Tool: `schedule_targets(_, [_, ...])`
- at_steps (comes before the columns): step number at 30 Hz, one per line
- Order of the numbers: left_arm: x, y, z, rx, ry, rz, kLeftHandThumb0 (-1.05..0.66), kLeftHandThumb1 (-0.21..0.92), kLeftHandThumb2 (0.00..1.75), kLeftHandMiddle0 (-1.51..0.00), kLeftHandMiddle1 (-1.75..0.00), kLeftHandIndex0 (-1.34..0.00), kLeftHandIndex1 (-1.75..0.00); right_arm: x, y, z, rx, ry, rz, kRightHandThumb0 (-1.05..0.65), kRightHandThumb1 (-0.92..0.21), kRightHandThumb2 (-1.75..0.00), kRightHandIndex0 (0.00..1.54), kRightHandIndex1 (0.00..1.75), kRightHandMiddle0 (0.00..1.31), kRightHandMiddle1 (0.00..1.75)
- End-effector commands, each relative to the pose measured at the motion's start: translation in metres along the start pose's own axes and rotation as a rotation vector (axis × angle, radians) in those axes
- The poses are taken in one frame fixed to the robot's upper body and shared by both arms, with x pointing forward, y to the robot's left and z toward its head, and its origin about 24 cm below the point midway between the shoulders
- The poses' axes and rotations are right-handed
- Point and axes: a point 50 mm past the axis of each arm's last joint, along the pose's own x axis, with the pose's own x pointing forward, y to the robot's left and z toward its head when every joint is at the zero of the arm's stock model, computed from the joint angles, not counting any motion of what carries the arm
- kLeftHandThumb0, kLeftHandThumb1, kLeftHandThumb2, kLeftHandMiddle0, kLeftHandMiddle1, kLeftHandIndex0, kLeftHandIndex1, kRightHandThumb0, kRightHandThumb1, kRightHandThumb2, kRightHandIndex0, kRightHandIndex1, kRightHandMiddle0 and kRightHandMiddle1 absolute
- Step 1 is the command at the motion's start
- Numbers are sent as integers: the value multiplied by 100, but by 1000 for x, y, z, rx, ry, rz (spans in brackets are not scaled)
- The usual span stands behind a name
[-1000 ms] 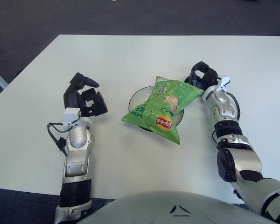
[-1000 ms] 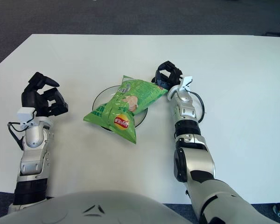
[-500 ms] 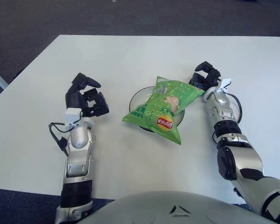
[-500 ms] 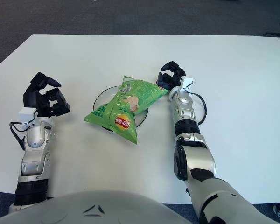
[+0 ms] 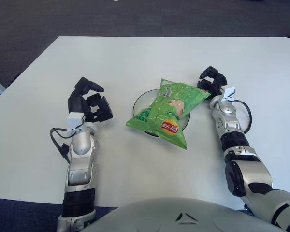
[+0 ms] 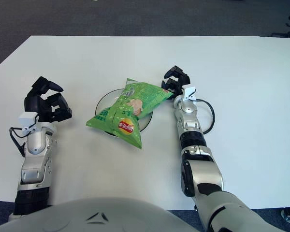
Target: Put the snack into the plate.
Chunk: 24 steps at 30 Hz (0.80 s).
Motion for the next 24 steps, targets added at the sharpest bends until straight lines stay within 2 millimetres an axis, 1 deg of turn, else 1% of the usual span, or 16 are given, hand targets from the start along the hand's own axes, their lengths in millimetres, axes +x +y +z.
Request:
schedule_targets(1, [-24, 0, -30, -8, 176, 26, -55, 15, 152, -139, -175, -75, -175, -24, -6, -44, -13, 167, -1, -49, -23, -142, 134, 175, 68, 175])
schedule_targets(9, [-22, -2, -30, -4, 180, 7, -55, 15, 152, -139, -175, -75, -175, -34, -7, -43, -30, 128, -7, -51, -24, -142, 137, 175, 68, 175])
schedule_targets(16, [-19, -1, -31, -3, 188, -4, -55, 15, 152, -139, -175, -75, -175, -41, -6, -43, -12, 120, -47, -51, -23, -142, 137, 175, 69, 175])
schedule_targets(20, [-17, -1, -30, 2, 180, -17, -55, 16, 151, -140, -175, -75, -175, -51, -7, -45, 18, 107, -110, -52, -22, -143, 136, 175, 69, 175])
schedule_targets(24, [-15, -2, -30, 6, 181, -26, -55, 16, 151, -141, -175, -75, -175, -56, -8, -45, 39, 109, -165, -52, -22, -144, 136, 175, 70, 175])
